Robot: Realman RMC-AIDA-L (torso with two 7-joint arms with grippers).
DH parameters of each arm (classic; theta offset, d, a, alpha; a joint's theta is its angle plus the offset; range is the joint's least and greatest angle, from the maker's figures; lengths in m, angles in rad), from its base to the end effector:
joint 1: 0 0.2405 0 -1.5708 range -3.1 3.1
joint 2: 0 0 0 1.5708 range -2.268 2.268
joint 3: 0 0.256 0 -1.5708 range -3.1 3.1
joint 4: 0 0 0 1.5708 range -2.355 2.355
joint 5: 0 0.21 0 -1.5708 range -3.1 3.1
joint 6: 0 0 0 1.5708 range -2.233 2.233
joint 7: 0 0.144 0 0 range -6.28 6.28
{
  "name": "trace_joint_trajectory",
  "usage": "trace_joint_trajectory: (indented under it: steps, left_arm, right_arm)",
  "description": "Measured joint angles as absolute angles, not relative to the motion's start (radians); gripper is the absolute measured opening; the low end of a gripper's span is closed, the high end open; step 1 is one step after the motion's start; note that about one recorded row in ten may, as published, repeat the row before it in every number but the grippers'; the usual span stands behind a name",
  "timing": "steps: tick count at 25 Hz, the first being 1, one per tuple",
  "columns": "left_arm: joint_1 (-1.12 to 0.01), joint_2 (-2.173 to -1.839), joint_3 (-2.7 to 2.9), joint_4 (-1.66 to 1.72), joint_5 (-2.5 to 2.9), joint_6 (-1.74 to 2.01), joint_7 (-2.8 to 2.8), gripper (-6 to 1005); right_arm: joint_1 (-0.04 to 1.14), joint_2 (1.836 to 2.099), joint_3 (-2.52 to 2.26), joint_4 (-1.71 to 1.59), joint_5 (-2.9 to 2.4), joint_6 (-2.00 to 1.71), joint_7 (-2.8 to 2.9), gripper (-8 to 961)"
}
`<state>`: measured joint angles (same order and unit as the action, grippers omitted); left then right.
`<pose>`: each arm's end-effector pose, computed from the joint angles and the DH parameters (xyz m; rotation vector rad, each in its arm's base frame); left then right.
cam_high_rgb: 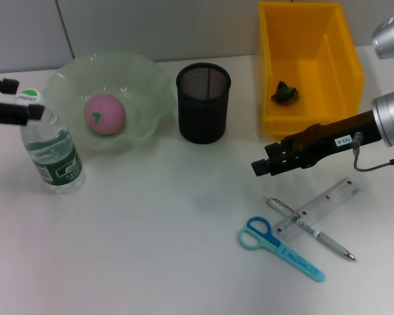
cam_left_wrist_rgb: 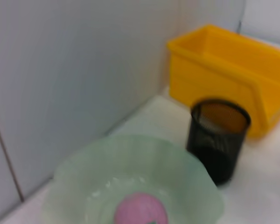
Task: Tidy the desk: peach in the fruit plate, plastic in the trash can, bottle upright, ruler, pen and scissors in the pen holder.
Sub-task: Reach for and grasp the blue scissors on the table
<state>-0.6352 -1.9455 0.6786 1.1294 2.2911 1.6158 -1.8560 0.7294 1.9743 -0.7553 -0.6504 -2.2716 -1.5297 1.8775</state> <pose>-0.2307 0.3865 0.1244 -2.5891 -0.6267 -0.1667 0.2426 0.3765 0.0192 -2.7988 1.0427 0.2657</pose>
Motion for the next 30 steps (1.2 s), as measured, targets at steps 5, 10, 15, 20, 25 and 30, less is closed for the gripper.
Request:
trace_joint_trajectory:
  steps: [5,10,15,20,25,30]
  left_arm:
    - [-0.636,-1.922,0.593,1.120,2.122,1.667,-1.854,766]
    - [-0.615,-1.901,0.591,1.055,1.870,1.781,-1.855,766]
    - [-0.607,-1.924,0.598,0.971,1.758,1.898,-1.822,765]
    - [-0.591,-1.995,0.605,0.961,1.751,1.964,-1.744,765]
    - [-0.575,-2.031,0.643,0.925,1.755,1.980,-1.665,764]
    - [-0.554,-2.046,0.693,0.854,1.760,1.968,-1.579,763]
  right_arm:
    - [0.731,1.974,-0.756,-0.650,-2.272,-1.529,1.875,721]
    - [0.735,1.972,-0.763,-0.650,-2.272,-1.530,1.873,722]
    - [0.738,1.968,-0.767,-0.656,-2.272,-1.541,1.873,722]
    - [0.739,1.964,-0.767,-0.659,-2.272,-1.553,1.873,722]
    - [0.741,1.963,-0.768,-0.668,-2.273,-1.572,1.875,722]
    - [0.740,1.963,-0.769,-0.670,-2.273,-1.582,1.879,721]
